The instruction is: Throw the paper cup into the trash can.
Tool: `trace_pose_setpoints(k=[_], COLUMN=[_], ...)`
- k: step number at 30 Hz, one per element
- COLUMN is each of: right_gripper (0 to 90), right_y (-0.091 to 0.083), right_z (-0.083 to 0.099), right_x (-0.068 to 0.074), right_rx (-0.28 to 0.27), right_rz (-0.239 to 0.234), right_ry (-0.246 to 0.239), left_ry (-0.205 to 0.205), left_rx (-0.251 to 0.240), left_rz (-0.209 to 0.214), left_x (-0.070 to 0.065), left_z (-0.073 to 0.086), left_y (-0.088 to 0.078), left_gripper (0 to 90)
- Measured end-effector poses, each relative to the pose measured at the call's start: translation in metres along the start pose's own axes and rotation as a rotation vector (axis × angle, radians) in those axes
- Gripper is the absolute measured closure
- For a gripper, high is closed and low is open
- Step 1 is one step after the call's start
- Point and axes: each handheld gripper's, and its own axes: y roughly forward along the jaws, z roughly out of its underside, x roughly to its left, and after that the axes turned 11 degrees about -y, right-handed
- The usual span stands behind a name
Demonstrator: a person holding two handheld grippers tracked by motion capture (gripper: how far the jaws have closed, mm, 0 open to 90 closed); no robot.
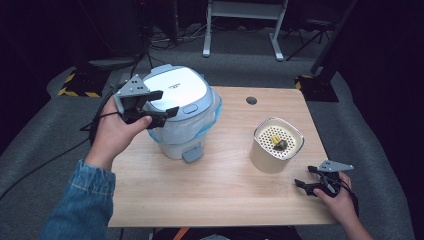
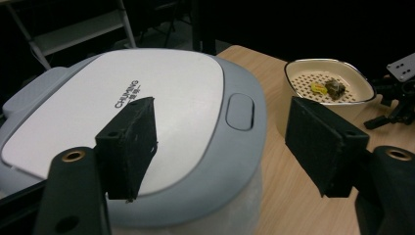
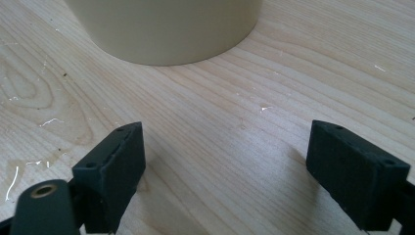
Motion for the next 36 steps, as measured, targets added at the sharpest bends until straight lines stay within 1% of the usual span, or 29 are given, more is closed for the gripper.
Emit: trace_pose_setpoints(k=[2, 3, 6, 8, 10, 14, 16, 19, 23, 28, 31, 36], right_gripper=[14.7, 14.7, 14.8, 14.7, 14.7, 14.7, 14.7, 14.7, 14.7, 14.7, 14.7, 14.7], right_y=[0.001, 0.001, 0.002, 0.002, 0.002, 0.002, 0.002, 0.002, 0.002, 0.002, 0.002, 0.002], right_z=[-0.001, -0.001, -0.001, -0.002, -0.001, -0.001, -0.001, -0.002, -0.002, -0.002, -0.002, -0.002], right_x=[-0.001, -0.001, -0.001, -0.001, -0.001, -0.001, -0.001, -0.001, -0.001, -0.001, -0.001, -0.001], right_rx=[0.001, 0.001, 0.0, 0.0, 0.0, 0.0, 0.0, 0.0, 0.0, 0.001, 0.001, 0.001], right_rz=[-0.001, -0.001, -0.003, -0.003, -0.003, -0.003, -0.003, -0.004, -0.005, -0.005, -0.005, -0.005], right_ry=[-0.003, -0.003, -0.002, -0.001, -0.002, -0.002, -0.001, 0.0, -0.001, -0.002, -0.002, -0.003], left_ry=[0.007, 0.001, 0.006, 0.008, 0.023, -0.002, -0.008, -0.022, -0.027, -0.048, -0.058, -0.09], left_rx=[-0.012, -0.015, 0.007, 0.023, 0.044, 0.059, 0.071, 0.084, 0.096, 0.112, 0.115, 0.108], left_rz=[-0.001, -0.002, -0.026, -0.044, -0.06, -0.051, -0.052, -0.049, -0.047, -0.034, -0.025, -0.008], left_x=[-0.004, -0.006, -0.01, -0.011, -0.012, -0.014, -0.015, -0.015, -0.014, -0.008, -0.005, 0.001], left_z=[0.004, 0.007, 0.017, 0.023, 0.029, 0.046, 0.055, 0.069, 0.086, 0.108, 0.119, 0.138], left_y=[-0.012, -0.017, -0.03, -0.034, -0.037, -0.043, -0.045, -0.046, -0.045, -0.038, -0.034, -0.027], left_gripper=[27.1, 27.1, 26.4, 26.0, 24.6, 23.8, 23.8, 23.7, 23.7, 23.7, 23.6, 23.6])
